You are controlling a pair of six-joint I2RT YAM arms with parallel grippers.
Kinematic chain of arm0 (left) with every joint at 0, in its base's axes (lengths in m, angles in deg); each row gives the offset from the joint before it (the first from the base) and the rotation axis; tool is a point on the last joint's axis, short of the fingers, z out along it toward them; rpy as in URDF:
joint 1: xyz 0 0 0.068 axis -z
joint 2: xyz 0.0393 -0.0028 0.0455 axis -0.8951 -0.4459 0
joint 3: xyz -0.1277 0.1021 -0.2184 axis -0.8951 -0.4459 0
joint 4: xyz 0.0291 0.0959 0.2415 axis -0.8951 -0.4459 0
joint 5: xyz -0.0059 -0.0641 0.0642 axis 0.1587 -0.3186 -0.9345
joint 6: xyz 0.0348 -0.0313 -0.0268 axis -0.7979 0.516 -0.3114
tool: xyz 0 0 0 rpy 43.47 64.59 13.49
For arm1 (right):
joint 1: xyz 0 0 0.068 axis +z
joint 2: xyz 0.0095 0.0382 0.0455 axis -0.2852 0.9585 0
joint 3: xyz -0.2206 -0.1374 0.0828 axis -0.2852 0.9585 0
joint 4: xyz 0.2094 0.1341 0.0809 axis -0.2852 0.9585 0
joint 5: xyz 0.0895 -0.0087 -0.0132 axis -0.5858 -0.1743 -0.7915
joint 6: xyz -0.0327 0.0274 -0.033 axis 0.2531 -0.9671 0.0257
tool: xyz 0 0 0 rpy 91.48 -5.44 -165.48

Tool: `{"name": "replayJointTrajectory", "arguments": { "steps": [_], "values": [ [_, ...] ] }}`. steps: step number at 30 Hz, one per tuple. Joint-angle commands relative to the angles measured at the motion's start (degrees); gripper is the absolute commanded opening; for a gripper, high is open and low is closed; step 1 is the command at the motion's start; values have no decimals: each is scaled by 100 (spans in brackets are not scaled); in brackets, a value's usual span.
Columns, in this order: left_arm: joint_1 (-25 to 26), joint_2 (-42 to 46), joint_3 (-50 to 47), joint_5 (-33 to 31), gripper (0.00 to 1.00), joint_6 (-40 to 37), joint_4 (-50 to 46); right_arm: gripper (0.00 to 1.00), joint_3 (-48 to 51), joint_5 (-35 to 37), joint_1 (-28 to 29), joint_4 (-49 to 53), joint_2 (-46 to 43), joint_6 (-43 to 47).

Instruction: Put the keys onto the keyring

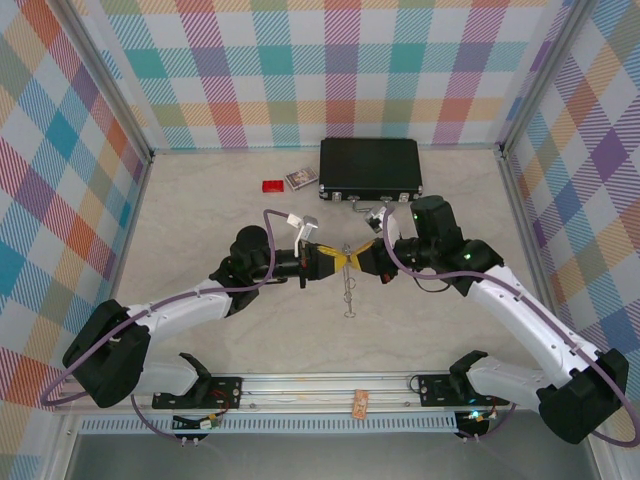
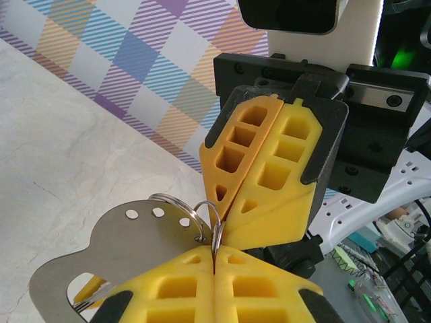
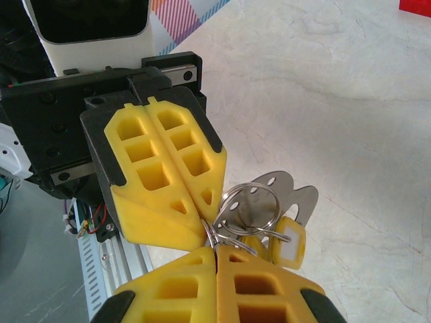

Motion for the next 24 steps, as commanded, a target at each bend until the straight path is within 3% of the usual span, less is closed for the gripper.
{"name": "replayJointTrajectory", "arguments": {
  "steps": [1,2,4,9,16,24],
  "values": [
    [-7,-6,-41,139,0,4,427,0,37,-131,-13,-189,-146,-79],
    [-8,-21,-49,149,0,20,518,0,37,-102,-13,-186,-165,-92],
    [-7,-70,-82,154,0,103,846,16,46,6,-12,-179,-210,-119],
    [-7,-263,-142,147,0,337,1784,20,121,227,-13,-213,-451,-176],
    [-7,-704,45,254,0,809,2903,39,100,472,-13,-93,-704,-199],
    [-11,-874,213,331,0,1060,3202,49,104,980,-39,235,-1168,-151]
  ]
}}
